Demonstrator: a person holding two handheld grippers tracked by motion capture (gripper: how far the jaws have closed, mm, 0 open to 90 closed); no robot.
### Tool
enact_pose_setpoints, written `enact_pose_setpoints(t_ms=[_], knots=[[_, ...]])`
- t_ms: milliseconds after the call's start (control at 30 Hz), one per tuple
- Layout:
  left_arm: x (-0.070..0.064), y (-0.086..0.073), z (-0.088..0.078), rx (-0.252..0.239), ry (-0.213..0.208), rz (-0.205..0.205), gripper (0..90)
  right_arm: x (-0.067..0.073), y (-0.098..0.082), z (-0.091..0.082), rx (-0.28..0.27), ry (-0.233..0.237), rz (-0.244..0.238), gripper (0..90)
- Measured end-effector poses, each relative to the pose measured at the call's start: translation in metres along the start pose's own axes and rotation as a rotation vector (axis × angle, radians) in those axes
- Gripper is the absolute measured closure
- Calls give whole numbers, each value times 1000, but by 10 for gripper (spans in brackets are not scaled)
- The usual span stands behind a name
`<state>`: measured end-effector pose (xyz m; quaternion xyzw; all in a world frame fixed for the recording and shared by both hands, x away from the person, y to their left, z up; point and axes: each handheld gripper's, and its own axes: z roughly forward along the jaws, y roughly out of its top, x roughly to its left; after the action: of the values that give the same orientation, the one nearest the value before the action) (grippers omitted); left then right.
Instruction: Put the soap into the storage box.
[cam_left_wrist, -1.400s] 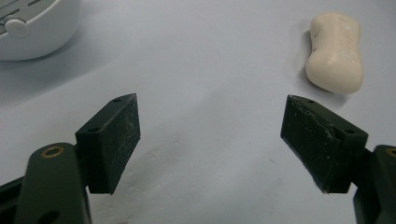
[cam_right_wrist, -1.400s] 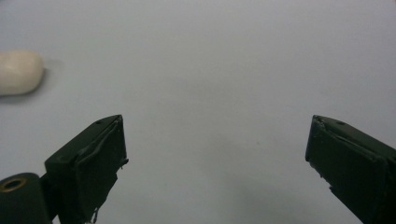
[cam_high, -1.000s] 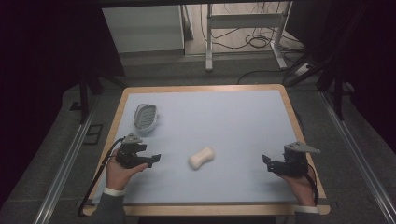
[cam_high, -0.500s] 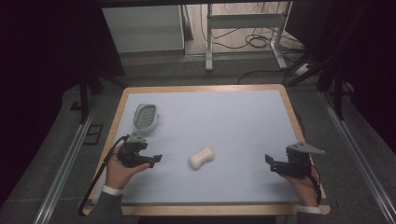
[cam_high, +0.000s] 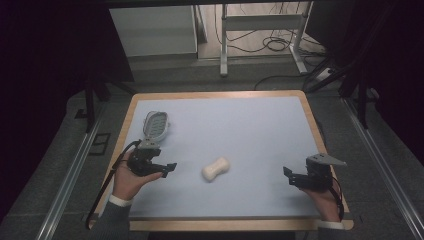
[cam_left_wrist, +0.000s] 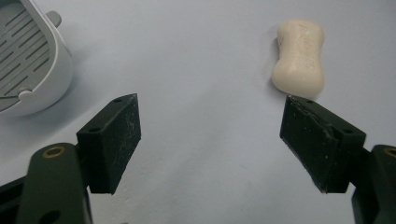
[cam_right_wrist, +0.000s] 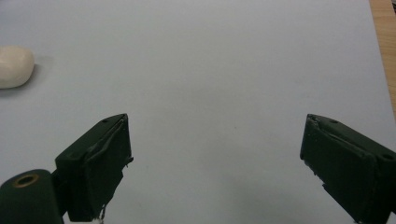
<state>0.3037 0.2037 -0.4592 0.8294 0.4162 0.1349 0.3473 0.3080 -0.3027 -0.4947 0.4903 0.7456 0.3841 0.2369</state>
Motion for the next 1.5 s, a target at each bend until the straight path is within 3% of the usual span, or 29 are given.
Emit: enact_pose_setpoints(t_ms=[333, 567, 967, 1500], knots=[[-11, 17, -9, -15, 5, 30, 210, -2, 0, -4, -8, -3, 7, 91], [-18, 27, -5, 1, 1, 58, 207, -2, -1, -6, -24, -18, 5, 99], [-26, 42, -1, 20, -2, 96, 203, -3, -1, -5, -13, -15, 6, 99], [-46, 58, 10, 39, -25, 152, 196, -3, -2, -5, -5, -20, 4, 99]])
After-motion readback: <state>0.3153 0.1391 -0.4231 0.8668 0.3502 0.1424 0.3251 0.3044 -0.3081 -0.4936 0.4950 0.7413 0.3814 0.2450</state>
